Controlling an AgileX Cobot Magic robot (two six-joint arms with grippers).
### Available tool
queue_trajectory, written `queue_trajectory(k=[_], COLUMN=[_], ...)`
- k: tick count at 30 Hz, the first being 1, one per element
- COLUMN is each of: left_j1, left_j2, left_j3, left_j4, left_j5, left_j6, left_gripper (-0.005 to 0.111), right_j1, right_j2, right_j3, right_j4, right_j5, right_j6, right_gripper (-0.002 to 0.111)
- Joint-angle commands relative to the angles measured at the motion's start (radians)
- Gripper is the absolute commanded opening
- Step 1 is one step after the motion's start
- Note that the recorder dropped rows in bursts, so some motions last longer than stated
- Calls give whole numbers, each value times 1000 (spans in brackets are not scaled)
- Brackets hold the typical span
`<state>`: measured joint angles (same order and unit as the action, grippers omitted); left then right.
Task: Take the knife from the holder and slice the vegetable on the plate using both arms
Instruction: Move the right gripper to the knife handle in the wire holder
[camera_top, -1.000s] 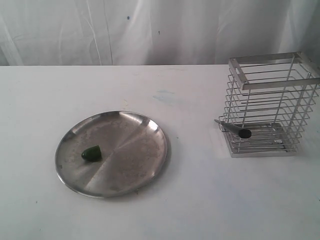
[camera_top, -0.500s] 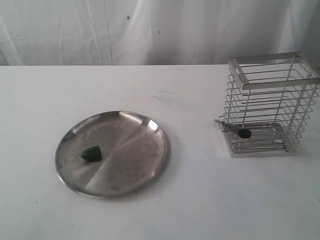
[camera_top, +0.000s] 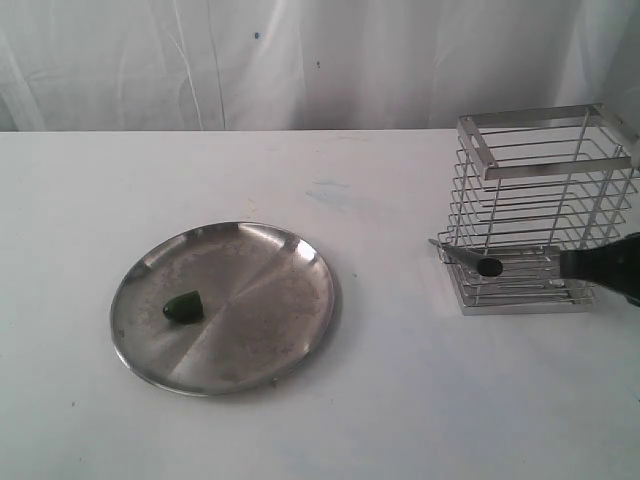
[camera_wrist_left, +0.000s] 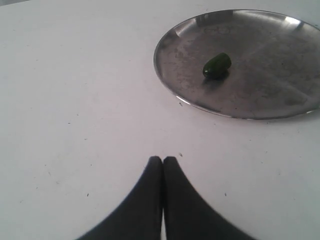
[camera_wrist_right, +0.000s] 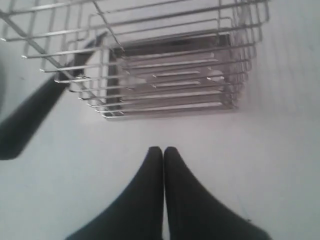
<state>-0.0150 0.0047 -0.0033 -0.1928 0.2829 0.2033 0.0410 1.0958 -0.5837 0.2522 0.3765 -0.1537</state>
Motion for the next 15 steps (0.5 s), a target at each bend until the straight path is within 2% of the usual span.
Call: queue_trajectory(k=[1, 8, 15], left_j1=[-8, -8, -8], left_j2=[-5, -5, -5], left_j3=[3, 3, 3], left_j4=[-14, -14, -14], left_j5=[1, 1, 1], left_j6=[2, 2, 2], left_gripper=[0, 0, 0], right_j1=[-1, 54, 233], right_j2=[-40, -75, -56], right_j3=[-35, -131, -239], right_j4=[-359, -406, -341], right_j5=[96, 441, 680], right_j6=[312, 166, 49], right_gripper=[0, 0, 0])
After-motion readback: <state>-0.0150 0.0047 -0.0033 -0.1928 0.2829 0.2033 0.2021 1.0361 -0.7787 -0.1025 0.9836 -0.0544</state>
